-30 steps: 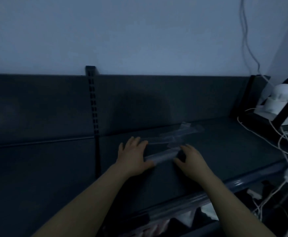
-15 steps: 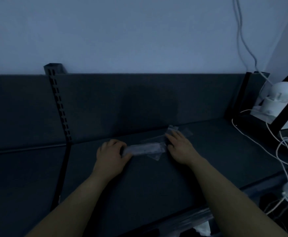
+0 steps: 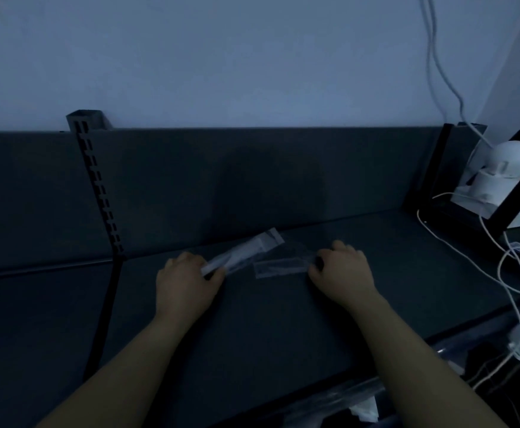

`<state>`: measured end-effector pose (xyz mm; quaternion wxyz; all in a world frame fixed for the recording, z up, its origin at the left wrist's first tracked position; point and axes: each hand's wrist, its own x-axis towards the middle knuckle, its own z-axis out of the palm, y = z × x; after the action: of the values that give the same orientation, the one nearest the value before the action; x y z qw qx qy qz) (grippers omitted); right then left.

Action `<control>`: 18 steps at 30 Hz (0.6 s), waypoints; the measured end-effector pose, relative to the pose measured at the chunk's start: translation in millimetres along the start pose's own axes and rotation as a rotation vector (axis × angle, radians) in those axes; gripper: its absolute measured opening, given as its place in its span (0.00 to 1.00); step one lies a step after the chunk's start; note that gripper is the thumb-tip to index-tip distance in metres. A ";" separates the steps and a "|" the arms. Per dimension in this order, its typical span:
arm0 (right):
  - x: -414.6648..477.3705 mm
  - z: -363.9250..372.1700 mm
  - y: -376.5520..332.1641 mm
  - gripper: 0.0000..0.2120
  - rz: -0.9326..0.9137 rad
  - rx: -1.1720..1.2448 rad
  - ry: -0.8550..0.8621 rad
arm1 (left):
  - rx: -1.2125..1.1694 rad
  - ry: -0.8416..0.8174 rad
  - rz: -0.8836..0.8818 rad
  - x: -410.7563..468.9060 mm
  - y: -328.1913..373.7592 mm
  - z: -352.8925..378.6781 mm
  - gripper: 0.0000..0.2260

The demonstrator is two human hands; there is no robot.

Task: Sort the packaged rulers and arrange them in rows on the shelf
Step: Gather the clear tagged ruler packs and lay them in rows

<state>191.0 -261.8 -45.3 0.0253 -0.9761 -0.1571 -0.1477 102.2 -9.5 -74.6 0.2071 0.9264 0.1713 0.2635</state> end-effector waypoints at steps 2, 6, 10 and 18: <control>-8.2 0.0 2.7 0.16 0.027 0.043 0.031 | -0.022 -0.004 -0.019 0.2 2.7 -2.9 0.15; -13.3 0.0 3.2 0.19 0.017 0.125 0.048 | -0.113 -0.033 -0.089 -1.3 2.8 -11.2 0.14; -11.7 -4.3 1.2 0.16 -0.031 0.193 -0.008 | -0.044 -0.186 -0.064 -1.3 6.4 -20.1 0.12; -14.9 -21.3 -10.1 0.17 0.087 0.233 -0.201 | 0.192 -0.465 -0.057 3.6 37.7 -40.5 0.16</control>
<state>168.4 -258.7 -29.3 0.1291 -0.9823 -0.1323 -0.0288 90.3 -28.4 -23.8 0.1594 0.9724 0.1692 0.0199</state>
